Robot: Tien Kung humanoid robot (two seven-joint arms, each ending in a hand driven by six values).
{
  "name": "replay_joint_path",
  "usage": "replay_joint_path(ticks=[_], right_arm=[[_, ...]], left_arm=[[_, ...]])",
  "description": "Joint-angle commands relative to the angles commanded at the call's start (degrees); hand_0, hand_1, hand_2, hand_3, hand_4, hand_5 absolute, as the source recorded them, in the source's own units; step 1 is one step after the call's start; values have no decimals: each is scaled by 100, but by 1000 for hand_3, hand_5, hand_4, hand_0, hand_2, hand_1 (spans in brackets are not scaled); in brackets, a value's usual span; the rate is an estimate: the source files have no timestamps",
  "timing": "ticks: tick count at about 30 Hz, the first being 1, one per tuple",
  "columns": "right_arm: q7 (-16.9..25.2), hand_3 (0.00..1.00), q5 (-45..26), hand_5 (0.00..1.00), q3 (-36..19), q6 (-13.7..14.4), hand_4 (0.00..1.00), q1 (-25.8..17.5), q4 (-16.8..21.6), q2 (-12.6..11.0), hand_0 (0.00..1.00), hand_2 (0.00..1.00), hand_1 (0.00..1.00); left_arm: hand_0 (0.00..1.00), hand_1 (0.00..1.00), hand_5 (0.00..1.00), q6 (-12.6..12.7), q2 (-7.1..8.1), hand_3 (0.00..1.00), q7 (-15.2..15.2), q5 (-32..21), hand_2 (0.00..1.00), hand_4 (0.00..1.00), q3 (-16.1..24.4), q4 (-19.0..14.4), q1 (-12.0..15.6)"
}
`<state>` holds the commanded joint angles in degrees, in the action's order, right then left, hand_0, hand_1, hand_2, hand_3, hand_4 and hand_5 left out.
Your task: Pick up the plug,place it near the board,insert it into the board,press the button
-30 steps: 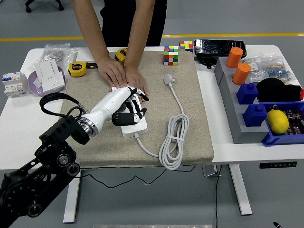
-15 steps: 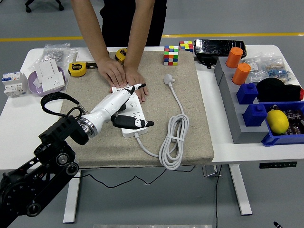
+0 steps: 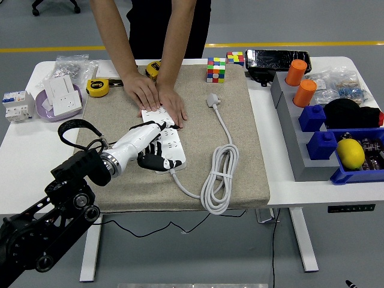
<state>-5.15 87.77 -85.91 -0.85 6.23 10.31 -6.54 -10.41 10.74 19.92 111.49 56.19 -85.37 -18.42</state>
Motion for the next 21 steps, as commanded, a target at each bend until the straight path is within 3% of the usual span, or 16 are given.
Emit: replay_joint_path(ticks=[3, 4, 8, 9, 21], right_arm=[[-1, 773, 1, 900, 2, -1, 998, -5, 0, 2, 844, 740, 754], [-1, 773, 4, 900, 2, -1, 998, -8, 0, 3, 844, 740, 754], [-1, 773, 5, 900, 6, -3, 998, -15, 0, 3, 844, 740, 754], [-1, 773, 8, 899, 6, -3, 998, -17, 0, 2, 844, 740, 754], [1, 773, 8, 899, -3, 0, 998, -7, 0, -3, 844, 740, 754]], left_arm=[[172, 52, 90, -124, -7, 743, 57, 9, 156, 522, -26, 123, -5], [171, 46, 40, -147, -11, 772, 69, 12, 149, 487, -41, 193, -8], [171, 46, 40, -154, -31, 772, 69, 28, 149, 487, -66, 345, -10], [171, 45, 2, -153, -36, 757, 69, 40, 149, 480, -67, 372, -10], [171, 46, 2, -138, -66, 769, 62, 71, 150, 474, -81, 490, -29]])
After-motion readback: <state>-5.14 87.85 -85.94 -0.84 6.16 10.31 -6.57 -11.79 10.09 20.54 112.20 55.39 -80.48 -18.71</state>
